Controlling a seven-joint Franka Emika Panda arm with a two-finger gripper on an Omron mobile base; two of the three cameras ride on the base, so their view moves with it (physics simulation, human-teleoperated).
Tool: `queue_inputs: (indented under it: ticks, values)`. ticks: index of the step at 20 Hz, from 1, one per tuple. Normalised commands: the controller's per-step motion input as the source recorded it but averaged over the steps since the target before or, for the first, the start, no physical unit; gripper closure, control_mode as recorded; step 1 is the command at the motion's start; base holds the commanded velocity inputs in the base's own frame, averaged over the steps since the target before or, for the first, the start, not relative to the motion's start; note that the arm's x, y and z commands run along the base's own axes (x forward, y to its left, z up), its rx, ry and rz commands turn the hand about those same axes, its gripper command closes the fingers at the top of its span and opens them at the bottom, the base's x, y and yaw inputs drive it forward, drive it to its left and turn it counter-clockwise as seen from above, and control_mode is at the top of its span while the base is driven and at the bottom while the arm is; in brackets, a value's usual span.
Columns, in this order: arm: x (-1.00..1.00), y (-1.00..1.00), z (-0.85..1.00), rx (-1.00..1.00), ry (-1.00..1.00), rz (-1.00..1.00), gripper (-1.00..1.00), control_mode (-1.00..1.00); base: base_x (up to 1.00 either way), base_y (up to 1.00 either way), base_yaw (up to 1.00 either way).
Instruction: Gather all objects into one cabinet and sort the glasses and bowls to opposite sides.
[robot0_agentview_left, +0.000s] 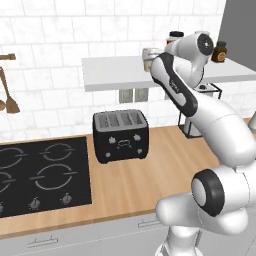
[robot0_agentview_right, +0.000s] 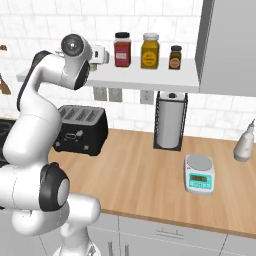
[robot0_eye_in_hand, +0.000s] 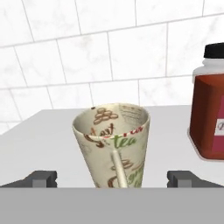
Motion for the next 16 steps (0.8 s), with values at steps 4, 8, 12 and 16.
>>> queue_inputs:
  ticks: [4, 8, 12, 16]
  values:
    - [0.07, 0.0, -0.07, 0.0, 0.0, 0.0, -1.0, -1.0, 0.0, 0.0, 0.0]
    - [0.0, 0.0, -0.07, 0.0, 0.0, 0.0, -1.0, -1.0, 0.0, 0.0, 0.0]
    - [0.0, 0.0, -0.11, 0.0, 0.0, 0.0, -1.0, -1.0, 0.0, 0.0, 0.0]
    - [0.13, 0.0, 0.0, 0.0, 0.0, 0.0, -1.0, -1.0, 0.0, 0.0, 0.0]
